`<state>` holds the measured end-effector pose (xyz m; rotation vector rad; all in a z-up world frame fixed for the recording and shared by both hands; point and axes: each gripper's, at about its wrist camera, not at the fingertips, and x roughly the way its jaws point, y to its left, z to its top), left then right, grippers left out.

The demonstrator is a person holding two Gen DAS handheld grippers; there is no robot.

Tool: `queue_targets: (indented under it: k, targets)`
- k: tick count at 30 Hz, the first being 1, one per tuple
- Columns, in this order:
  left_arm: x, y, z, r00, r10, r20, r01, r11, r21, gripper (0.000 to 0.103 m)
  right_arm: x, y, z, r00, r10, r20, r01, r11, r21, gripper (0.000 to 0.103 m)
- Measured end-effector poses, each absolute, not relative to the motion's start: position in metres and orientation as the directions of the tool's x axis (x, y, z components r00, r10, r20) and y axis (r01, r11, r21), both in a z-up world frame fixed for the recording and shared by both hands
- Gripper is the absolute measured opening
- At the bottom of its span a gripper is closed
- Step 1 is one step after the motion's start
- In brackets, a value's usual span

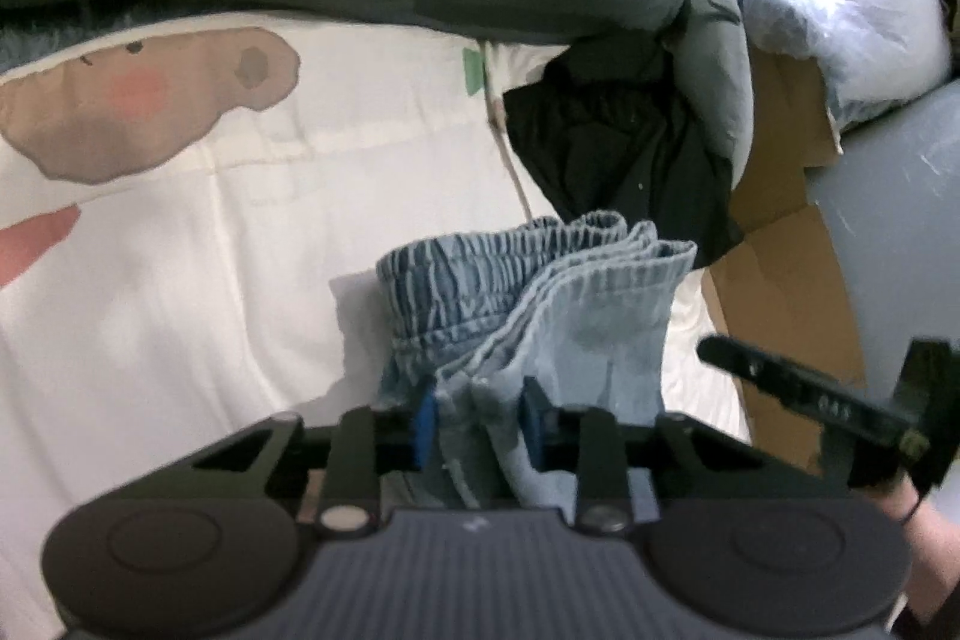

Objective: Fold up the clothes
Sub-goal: 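Grasp the folded jeans at the waistband edge with the left gripper, then close the right gripper on the folded jeans edge beside the left gripper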

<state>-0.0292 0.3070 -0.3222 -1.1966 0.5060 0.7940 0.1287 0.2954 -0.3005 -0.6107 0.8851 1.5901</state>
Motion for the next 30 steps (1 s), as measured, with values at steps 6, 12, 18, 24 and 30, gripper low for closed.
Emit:
queue_targets:
  k: [6,12,18,24,30]
  targets:
    - [-0.039,0.312,-0.320,0.639,0.303,-0.707,-0.764,0.138,-0.631,0.024,0.118,0.340,-0.298,-0.270,0.521,-0.810,-0.959,-0.217,0.180,0.070]
    - [-0.042,0.313,-0.326,0.640,0.305,-0.705,-0.761,0.129,-0.635,0.024,0.098,0.366,-0.304,-0.291,0.455,-0.842,-0.920,-0.373,0.117,0.069]
    - [-0.045,0.313,-0.328,0.643,0.301,-0.704,-0.760,0.131,-0.637,0.024,0.099,0.381,-0.309,-0.331,0.393,-0.858,-0.890,-0.432,0.145,0.069]
    - [-0.048,0.310,-0.328,0.639,0.307,-0.705,-0.761,0.122,-0.637,0.024,0.103,0.390,-0.302,-0.345,0.330,-0.879,-0.849,-0.510,0.141,0.069]
    - [-0.046,0.305,-0.319,0.612,0.326,-0.720,-0.787,0.160,-0.596,0.033,0.120,0.392,-0.297,-0.323,0.356,-0.877,-0.860,-0.496,0.116,0.063]
